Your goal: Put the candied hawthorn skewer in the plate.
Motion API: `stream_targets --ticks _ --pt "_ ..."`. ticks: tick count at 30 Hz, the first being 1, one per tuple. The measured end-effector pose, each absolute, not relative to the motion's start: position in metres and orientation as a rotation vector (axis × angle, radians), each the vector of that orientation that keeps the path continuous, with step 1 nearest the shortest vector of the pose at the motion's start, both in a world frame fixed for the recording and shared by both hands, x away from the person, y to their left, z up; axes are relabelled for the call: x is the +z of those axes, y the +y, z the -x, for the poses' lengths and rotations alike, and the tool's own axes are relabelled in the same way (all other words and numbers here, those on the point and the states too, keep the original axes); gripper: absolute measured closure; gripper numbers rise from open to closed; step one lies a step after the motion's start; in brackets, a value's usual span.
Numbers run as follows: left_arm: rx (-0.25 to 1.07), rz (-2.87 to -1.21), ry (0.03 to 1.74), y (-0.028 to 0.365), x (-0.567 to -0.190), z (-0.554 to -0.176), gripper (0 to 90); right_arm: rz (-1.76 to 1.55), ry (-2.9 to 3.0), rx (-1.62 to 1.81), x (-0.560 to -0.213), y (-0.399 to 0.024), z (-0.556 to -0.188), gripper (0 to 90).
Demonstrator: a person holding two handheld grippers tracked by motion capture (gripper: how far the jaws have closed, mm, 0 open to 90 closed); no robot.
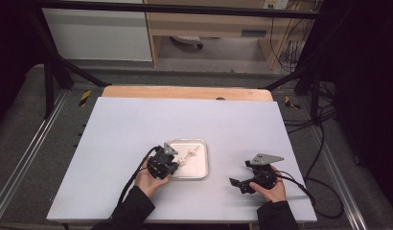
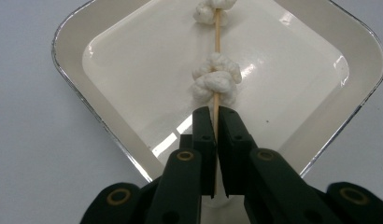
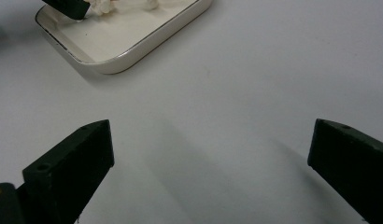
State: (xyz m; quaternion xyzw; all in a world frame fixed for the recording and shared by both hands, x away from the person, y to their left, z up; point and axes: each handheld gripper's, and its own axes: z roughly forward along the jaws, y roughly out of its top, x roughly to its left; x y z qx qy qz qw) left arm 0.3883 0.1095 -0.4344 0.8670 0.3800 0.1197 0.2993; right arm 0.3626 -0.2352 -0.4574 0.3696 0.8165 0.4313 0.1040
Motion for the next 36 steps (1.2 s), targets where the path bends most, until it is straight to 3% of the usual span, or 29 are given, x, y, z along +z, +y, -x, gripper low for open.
stream_targets --ticks 5,13,20,31,36 --pt "0.31 -2.289 0.982 0.112 -0.431 -0.387 74.8 -1.088 2.407 1.274 -0.457 -0.235 -0.362 0.9" --pt "0.327 -2.281 0.919 0.121 -0.424 -0.383 47.1 -1.086 2.407 1.272 -0.457 -0.235 -0.362 0.9" --pt "0.324 -2.275 0.872 0.133 -0.417 -0.376 29.6 -1.087 2.406 1.27 -0.457 -0.236 -0.363 0.8" --pt "0.319 -2.255 0.875 0.174 -0.421 -0.363 13.0 -1.092 2.402 1.269 -0.457 -0.236 -0.362 0.7" --pt "0.317 -2.236 0.93 0.199 -0.431 -0.358 9.7 -1.099 2.405 1.267 -0.457 -0.236 -0.362 0.7"
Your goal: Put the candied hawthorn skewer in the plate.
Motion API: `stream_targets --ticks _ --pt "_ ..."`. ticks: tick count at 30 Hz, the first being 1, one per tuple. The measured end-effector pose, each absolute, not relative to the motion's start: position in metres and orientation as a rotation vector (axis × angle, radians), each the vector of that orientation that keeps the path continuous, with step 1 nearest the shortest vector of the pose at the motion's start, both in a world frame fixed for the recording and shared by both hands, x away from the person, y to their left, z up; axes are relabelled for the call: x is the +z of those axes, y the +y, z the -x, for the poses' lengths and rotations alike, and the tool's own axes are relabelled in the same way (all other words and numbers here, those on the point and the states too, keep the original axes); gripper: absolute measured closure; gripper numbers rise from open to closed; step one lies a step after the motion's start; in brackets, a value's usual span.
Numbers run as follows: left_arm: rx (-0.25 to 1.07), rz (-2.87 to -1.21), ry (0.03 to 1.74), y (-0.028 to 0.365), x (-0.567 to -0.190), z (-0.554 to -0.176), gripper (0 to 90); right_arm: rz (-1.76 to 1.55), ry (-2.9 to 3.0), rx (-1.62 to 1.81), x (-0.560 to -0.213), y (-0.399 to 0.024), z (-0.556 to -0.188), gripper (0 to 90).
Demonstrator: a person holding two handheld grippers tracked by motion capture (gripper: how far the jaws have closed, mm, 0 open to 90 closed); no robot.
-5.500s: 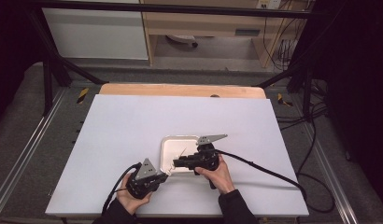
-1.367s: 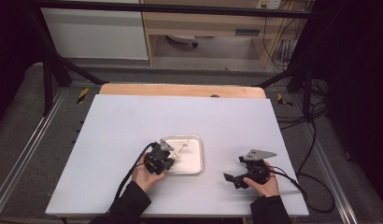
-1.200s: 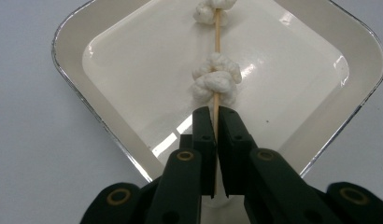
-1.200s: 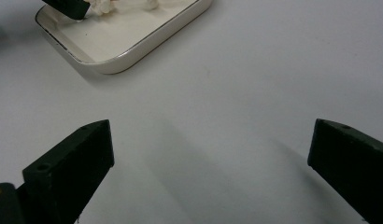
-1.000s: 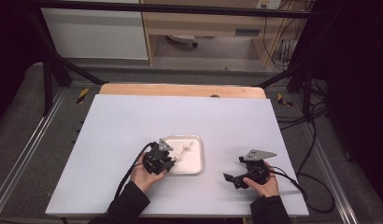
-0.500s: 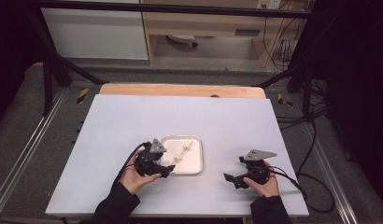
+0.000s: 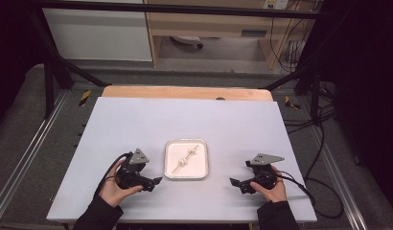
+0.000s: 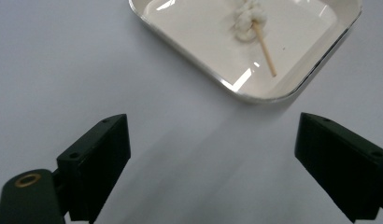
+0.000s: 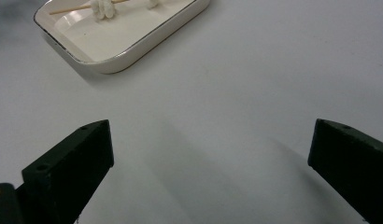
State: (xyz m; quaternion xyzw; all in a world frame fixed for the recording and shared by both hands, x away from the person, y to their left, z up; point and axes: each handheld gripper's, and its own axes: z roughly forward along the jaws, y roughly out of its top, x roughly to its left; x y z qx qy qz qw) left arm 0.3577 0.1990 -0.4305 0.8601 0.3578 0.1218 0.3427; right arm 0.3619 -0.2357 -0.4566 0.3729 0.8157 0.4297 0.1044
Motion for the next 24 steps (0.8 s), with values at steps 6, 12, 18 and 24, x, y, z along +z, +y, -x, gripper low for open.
stream_targets --ticks 6,12,18,24 --pt "0.328 -2.206 0.965 0.224 -0.44 -0.354 7.3 -1.093 2.406 1.266 -0.457 -0.236 -0.362 0.7" --pt "0.334 -2.156 0.981 0.241 -0.446 -0.35 7.0 -1.097 2.409 1.264 -0.457 -0.236 -0.361 0.7" --pt "0.352 -2.143 0.972 0.247 -0.447 -0.348 7.1 -1.107 2.417 1.261 -0.459 -0.236 -0.361 0.7" --pt "0.344 -2.16 0.973 0.246 -0.449 -0.348 7.6 -1.113 2.42 1.255 -0.459 -0.235 -0.361 0.7"
